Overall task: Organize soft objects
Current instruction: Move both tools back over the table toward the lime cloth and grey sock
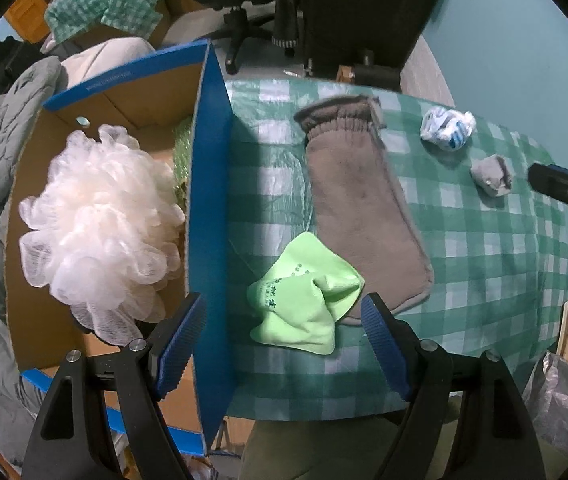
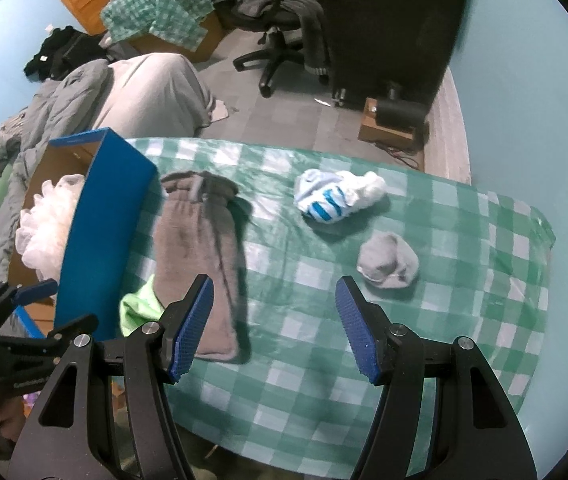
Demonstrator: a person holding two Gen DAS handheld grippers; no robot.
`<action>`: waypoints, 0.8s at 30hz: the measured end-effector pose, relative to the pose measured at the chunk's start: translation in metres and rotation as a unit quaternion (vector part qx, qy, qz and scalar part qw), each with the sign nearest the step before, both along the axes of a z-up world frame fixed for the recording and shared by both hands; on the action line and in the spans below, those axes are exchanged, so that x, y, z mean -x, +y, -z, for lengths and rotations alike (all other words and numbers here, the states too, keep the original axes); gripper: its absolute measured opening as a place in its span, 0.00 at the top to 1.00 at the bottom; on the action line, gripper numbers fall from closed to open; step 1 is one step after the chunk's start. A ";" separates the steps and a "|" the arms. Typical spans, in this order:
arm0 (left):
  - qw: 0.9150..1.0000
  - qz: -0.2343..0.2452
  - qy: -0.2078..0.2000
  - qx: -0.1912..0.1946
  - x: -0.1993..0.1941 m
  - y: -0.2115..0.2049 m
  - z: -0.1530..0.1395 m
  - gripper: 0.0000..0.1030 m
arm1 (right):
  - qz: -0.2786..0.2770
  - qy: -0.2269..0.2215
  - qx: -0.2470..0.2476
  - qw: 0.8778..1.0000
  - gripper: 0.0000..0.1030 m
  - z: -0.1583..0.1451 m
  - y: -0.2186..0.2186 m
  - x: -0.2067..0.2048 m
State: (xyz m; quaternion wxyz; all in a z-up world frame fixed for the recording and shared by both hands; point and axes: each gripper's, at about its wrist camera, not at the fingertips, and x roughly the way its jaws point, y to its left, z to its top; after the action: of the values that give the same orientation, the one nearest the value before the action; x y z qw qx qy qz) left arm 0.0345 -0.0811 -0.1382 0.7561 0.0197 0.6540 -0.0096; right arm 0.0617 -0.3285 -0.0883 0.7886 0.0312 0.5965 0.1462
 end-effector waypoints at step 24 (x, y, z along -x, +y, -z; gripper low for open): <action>0.999 -0.007 0.015 -0.027 0.006 0.008 0.018 0.19 | 0.006 0.024 0.026 0.999 0.37 0.025 -0.037 -0.005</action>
State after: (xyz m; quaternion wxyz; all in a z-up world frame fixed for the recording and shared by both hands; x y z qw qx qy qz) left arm 0.0283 -0.0727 -0.1565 0.7458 0.0359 0.6651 0.0130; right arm 0.0672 -0.3652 -0.1135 0.7751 0.0177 0.6190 0.1252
